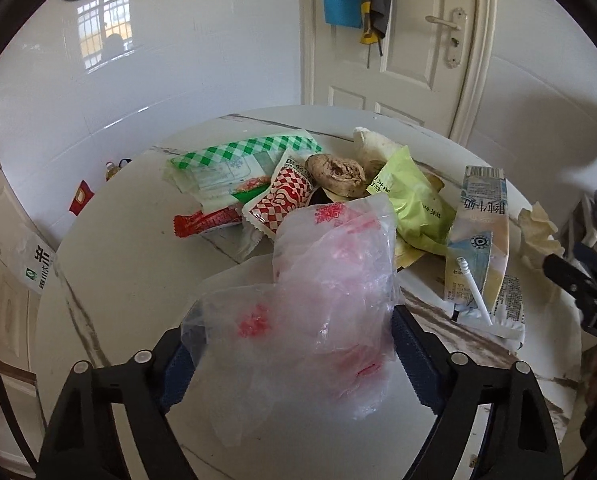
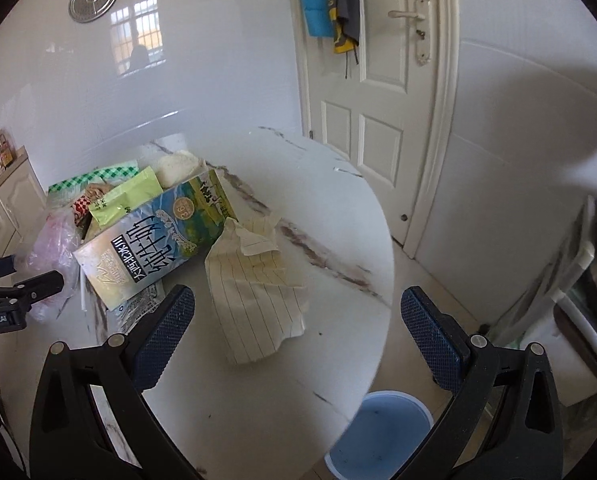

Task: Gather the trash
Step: 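Grasp the clear plastic bag with the left tool while the right tool grasps the striped paper, then carry both items to the blue bin and open both tools to drop them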

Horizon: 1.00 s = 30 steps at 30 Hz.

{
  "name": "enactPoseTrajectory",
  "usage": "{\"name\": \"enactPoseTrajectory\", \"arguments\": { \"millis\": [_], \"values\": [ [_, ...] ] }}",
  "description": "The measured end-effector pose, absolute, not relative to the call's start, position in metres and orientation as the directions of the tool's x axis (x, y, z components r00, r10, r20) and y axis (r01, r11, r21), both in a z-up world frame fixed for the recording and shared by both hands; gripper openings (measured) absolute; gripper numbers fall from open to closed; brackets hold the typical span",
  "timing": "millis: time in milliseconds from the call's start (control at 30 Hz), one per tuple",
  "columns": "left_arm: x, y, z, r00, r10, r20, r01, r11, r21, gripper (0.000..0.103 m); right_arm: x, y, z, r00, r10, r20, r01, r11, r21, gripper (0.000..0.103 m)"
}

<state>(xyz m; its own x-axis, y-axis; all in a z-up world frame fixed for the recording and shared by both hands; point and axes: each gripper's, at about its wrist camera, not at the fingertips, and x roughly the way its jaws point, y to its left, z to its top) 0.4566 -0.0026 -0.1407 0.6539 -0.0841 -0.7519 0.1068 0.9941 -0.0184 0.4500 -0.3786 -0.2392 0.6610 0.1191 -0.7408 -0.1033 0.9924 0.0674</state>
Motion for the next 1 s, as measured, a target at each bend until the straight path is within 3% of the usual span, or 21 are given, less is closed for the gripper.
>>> {"name": "enactPoseTrajectory", "arguments": {
  "millis": [33,100,167,267,367,667,800,1000],
  "values": [
    [0.458,-0.001,-0.142,0.652,-0.102,-0.752,0.114,0.993,-0.036,0.079,0.456,-0.376,-0.243,0.656,0.124,-0.745,-0.112,0.992,0.067,0.103],
    [0.458,0.006,-0.145,0.642,-0.157,-0.751,0.135,0.987,-0.091,0.061,0.466,-0.371,-0.250,0.639,0.129,-0.758,-0.130,0.990,0.060,0.103],
    [0.458,0.009,-0.148,0.639,-0.179,-0.748,0.143,0.983,-0.113,0.052,0.471,-0.370,-0.254,0.631,0.151,-0.761,-0.145,0.987,0.075,0.101],
    [0.453,0.014,-0.150,0.644,-0.179,-0.744,0.141,0.983,-0.114,0.045,0.475,-0.371,-0.260,0.614,0.185,-0.767,-0.169,0.980,0.100,0.079],
    [0.443,0.016,-0.148,0.650,-0.190,-0.736,0.137,0.982,-0.132,0.043,0.469,-0.373,-0.256,0.617,0.201,-0.761,-0.183,0.977,0.110,0.043],
    [0.374,0.000,-0.111,0.691,-0.234,-0.684,0.162,0.972,-0.169,0.043,0.431,-0.390,-0.231,0.639,0.295,-0.711,-0.211,0.955,0.206,0.040],
    [0.342,-0.041,-0.096,0.684,-0.310,-0.660,0.260,0.949,-0.176,0.043,0.402,-0.408,-0.213,0.675,0.301,-0.674,-0.198,0.954,0.227,0.040],
    [0.313,-0.133,-0.096,0.599,-0.431,-0.674,0.445,0.880,-0.167,0.043,0.345,-0.465,-0.203,0.728,0.197,-0.657,-0.075,0.975,0.209,0.041]
  ]
}}
